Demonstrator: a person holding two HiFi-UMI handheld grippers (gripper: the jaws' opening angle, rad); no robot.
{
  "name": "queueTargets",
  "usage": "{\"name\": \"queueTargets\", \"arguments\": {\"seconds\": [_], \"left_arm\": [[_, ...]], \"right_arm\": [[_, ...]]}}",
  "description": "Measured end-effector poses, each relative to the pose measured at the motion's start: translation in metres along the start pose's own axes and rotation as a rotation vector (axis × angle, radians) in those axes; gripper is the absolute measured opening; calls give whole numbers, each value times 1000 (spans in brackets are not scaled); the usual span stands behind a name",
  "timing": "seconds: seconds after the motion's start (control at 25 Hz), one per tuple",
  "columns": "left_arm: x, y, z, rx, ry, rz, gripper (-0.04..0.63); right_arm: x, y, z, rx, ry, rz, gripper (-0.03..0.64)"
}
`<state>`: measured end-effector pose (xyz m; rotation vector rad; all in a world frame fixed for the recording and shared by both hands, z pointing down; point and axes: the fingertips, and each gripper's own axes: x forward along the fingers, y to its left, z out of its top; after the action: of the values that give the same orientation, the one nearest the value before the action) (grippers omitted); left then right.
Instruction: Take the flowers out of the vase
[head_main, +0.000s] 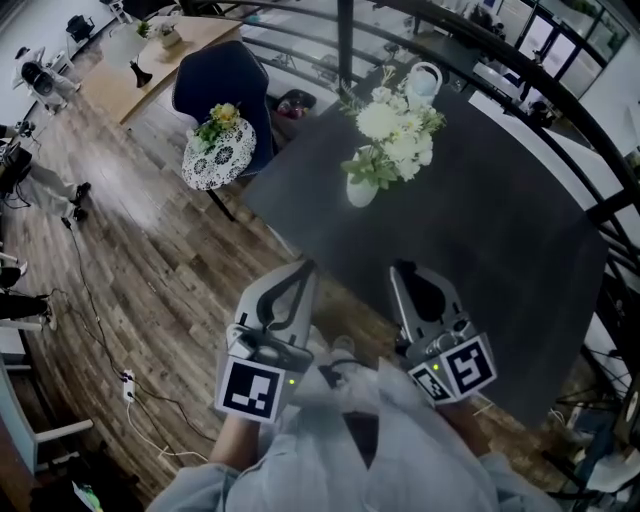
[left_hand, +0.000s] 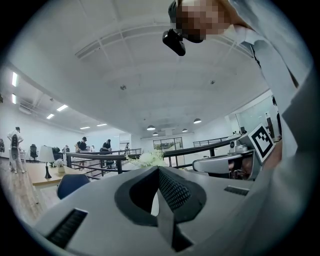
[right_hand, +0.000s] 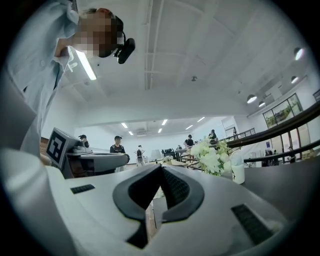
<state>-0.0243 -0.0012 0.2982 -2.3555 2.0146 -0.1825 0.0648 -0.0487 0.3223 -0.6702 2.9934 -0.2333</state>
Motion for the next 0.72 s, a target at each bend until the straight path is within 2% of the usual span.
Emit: {"name": "queueTargets", "arguments": {"seconds": [0.48, 0.72], "left_arm": [[60, 24, 4, 22, -22, -88, -2], [83, 45, -2, 12, -10, -144, -2]], "right_arm": [[25, -49, -4, 10, 1, -118, -2], [42, -70, -11, 2, -6, -229, -2]]}}
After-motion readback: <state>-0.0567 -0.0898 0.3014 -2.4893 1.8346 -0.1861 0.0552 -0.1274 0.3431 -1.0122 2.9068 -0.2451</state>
